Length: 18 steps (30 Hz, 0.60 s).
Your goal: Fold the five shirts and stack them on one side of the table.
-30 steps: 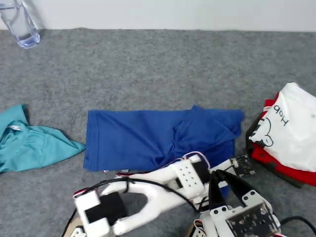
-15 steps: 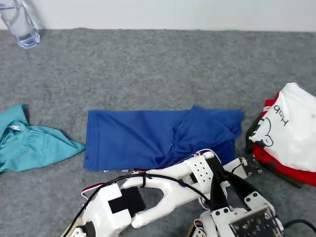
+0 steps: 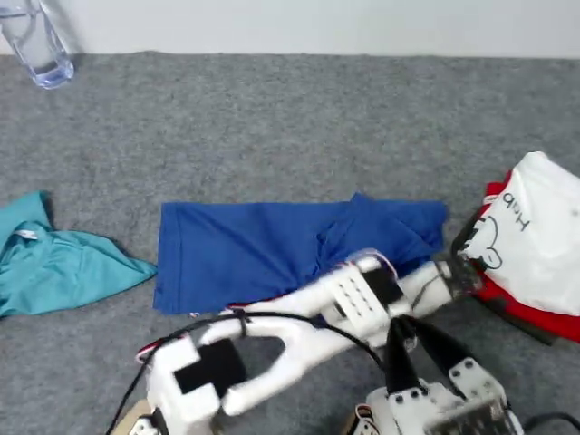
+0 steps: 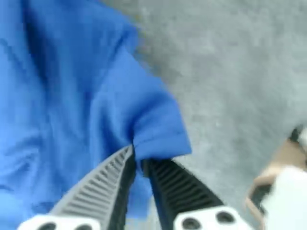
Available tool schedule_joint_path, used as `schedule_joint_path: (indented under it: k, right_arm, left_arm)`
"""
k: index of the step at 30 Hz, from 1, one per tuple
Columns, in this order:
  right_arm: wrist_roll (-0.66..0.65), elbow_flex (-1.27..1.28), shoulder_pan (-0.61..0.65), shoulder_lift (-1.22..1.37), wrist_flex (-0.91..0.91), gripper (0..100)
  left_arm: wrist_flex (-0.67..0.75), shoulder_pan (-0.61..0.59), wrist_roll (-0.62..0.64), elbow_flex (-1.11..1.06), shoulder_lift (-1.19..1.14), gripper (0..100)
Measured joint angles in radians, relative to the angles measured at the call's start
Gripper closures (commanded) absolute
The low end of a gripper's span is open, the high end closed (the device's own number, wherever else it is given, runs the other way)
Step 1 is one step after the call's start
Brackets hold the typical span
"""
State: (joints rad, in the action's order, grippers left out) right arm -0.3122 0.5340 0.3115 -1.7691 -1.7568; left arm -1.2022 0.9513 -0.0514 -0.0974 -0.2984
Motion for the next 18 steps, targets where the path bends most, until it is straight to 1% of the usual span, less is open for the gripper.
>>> schedule_joint_path:
  k: [3,7,16,18]
  right_arm:
    - [0.0,-0.009,-0.002,0.0,0.0,98.7]
    - [0.0,0.0,-0.003,0.0,0.0,98.7]
    - [0.0,0.002,-0.002,0.002,0.0,98.7]
    - [0.0,0.002,-0.002,0.002,0.0,98.7]
  left_arm:
    - [0.049,-0.1,-0.025,0.008,0.035,99]
    - [0.112,-0.184,-0.071,0.008,0.037,99]
    - [0.239,-0.284,-0.106,0.008,0.037,98]
    - [0.259,-0.295,-0.106,0.008,0.037,96]
